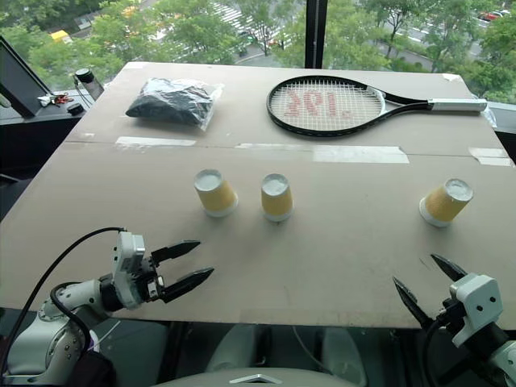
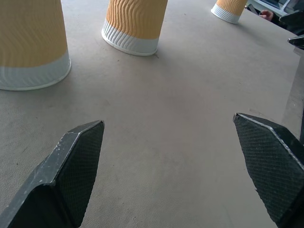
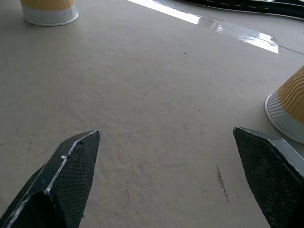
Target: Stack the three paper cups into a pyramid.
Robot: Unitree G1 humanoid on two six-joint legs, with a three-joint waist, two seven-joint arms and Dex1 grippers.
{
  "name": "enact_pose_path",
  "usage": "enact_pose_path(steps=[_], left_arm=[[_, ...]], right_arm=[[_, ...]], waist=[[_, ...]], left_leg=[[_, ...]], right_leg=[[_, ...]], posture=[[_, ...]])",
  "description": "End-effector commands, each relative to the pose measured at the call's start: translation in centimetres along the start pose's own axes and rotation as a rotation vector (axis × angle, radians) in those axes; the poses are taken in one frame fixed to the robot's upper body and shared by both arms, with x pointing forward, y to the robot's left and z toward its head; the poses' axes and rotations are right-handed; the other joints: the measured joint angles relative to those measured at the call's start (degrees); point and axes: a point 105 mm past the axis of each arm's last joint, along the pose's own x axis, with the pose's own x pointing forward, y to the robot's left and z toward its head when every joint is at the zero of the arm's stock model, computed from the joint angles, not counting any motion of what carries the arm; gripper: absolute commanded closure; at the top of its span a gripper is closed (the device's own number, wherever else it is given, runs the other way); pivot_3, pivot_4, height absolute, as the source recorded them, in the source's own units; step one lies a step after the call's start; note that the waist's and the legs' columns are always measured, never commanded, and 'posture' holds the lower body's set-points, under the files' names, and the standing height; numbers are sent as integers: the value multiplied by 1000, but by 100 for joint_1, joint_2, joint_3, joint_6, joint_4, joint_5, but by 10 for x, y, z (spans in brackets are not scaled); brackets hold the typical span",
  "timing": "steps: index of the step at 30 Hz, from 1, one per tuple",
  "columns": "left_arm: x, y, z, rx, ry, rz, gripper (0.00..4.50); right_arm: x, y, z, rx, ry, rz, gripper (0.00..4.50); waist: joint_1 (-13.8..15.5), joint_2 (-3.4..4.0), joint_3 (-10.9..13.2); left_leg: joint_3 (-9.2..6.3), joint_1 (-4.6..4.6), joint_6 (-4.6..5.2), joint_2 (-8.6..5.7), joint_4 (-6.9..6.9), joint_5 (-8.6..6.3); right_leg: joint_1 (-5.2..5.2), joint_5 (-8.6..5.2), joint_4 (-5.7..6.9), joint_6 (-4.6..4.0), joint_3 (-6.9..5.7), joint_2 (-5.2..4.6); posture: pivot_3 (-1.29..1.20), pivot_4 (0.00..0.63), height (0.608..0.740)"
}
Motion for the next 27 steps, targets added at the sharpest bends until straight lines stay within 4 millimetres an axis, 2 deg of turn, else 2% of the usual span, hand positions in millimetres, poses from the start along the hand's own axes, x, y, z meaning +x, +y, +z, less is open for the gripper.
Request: enact_pose_path(steps=[1, 4, 8, 12, 14, 18, 21, 27], left_arm=[[7, 0, 25, 49, -58, -2, 0], [21, -2, 45, 78, -100, -9, 0], [26, -6, 55, 95, -127, -19, 0], [27, -12, 65, 141, -209, -36, 0], [24, -15, 66, 144, -220, -58, 0], [17, -19, 71, 133, -221, -90, 0], [3, -21, 75, 126, -224, -98, 0], [-11, -23, 70, 112, -213, -62, 0]], right_arm=[[8, 0, 15, -13, -63, 7, 63], [28, 9, 32, -2, -135, 23, 63], [49, 22, 46, 21, -151, 90, 63], [91, 47, 67, 17, -186, 264, 63], [114, 58, 78, 18, -205, 330, 63], [145, 75, 98, -1, -238, 403, 63], [173, 94, 111, -4, -241, 485, 63], [194, 109, 130, 27, -258, 554, 63]], waist=[[5, 0, 0], [7, 0, -1], [-15, 7, -5], [-84, 4, -3], [-126, 2, -3], [-86, 1, 0], [-154, -2, 4], [-133, -3, 6]], left_leg=[[0, 0, 0, 0, 0, 0], [-4, -1, 0, 1, 5, 0], [2, 0, 0, 0, 8, 1], [3, -4, -1, -1, 7, 1], [6, -1, -1, -2, 8, 1], [-6, -6, -1, -4, 7, 1], [-3, -9, -1, -4, 7, 1], [-4, -14, -1, -7, 5, 0]], right_leg=[[0, 0, 0, 0, 0, 0], [0, 1, 3, -1, -3, 1], [0, 3, 5, 3, 1, 1], [-4, 3, 3, 3, 4, 7], [-5, 4, 6, 4, 6, 10], [-5, 3, 7, 3, -8, 17], [-8, 3, 4, 4, -2, 16], [-9, 3, 1, 5, -2, 10]], posture=[[0, 150, 740], [0, 150, 740], [0, 150, 740], [0, 150, 740], [0, 150, 740], [0, 150, 740], [0, 150, 740], [0, 150, 740]])
